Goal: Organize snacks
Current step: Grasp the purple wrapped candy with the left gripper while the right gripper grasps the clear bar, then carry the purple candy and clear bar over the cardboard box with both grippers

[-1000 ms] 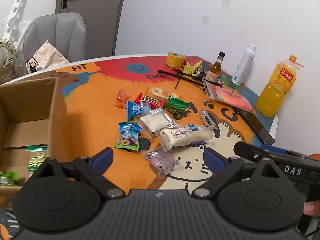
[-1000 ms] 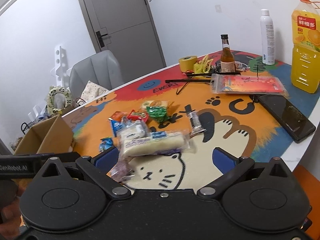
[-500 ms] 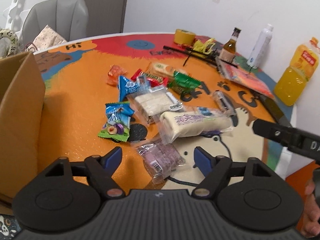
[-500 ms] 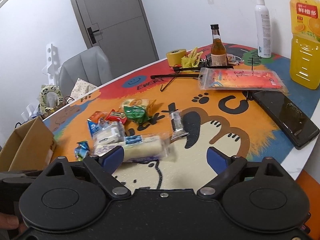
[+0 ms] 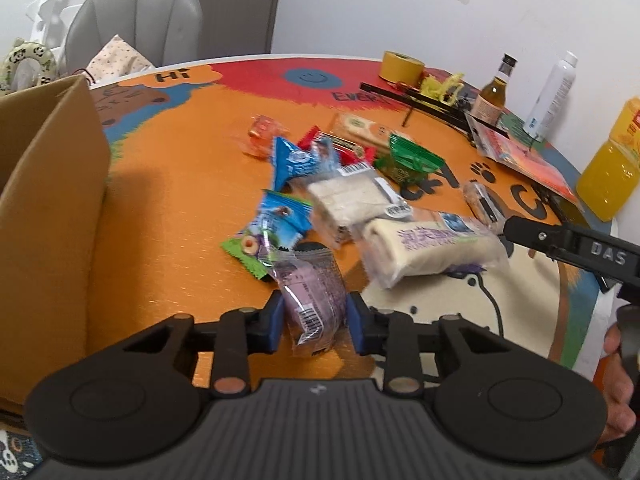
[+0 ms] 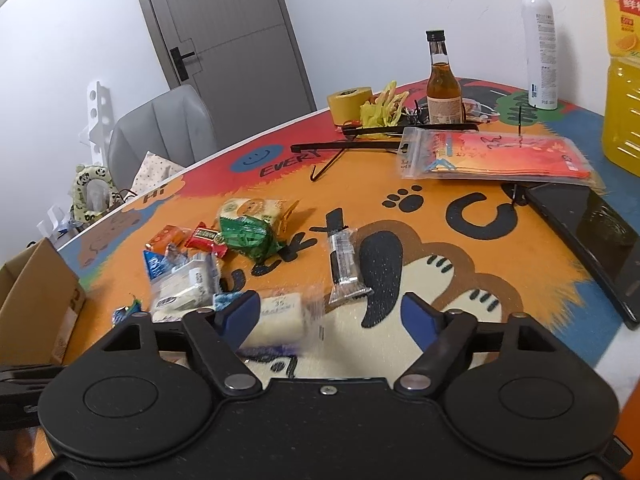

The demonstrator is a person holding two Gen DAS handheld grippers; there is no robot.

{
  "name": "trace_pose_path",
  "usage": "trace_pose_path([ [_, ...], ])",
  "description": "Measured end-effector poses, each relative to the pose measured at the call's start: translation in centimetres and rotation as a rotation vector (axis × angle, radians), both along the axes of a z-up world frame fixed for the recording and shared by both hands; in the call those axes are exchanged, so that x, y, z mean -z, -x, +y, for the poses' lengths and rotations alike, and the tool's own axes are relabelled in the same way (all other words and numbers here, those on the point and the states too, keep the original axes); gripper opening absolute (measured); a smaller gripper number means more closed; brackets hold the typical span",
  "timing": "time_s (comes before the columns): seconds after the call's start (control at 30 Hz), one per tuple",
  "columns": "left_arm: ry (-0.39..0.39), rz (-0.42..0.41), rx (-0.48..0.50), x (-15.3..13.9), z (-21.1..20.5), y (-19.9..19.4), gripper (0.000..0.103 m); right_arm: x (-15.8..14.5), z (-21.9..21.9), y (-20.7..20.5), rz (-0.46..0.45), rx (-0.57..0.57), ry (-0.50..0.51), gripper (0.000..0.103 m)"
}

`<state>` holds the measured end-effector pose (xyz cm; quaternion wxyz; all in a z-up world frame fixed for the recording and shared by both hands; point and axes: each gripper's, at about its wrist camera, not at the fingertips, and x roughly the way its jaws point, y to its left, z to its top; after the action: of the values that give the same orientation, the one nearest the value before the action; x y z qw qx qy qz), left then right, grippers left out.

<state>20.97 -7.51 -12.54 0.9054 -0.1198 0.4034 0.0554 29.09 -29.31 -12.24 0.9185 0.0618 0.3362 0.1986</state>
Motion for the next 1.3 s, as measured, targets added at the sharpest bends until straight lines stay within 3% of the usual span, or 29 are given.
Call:
trace_pose_path([
  [0.4, -0.023, -0.058, -0.035, -1.8, 1.3, 0.3, 0.027, 1.3, 1.2, -3.2, -0.002, 0.010, 0.053, 0.048],
  [0.57, -0.025, -0.066, -0.031, -2.0, 1.3, 0.0, 0.027, 1.8, 1.6, -3.7, 0.008, 0.007, 0.089, 0.023],
  [0.63, -0.021, -0.067, -0.025, -2.0, 1.3, 0.0, 0.027, 1.7, 1.6, -3.4, 0.014, 0.008, 0.098, 0.017],
  [0.97, -0.017, -0.098, 0.003, -3.1, 1.0, 1.2, 0.027, -0.7, 0.8, 0.6, -0.027, 0.026, 0.061, 0.016],
  [1.3, -0.012, -0.167, 0.022, -6.1, 0.8, 4.2, 0.027, -4.1, 1.9, 4.8, -0.083, -0.008, 0.015, 0.016],
])
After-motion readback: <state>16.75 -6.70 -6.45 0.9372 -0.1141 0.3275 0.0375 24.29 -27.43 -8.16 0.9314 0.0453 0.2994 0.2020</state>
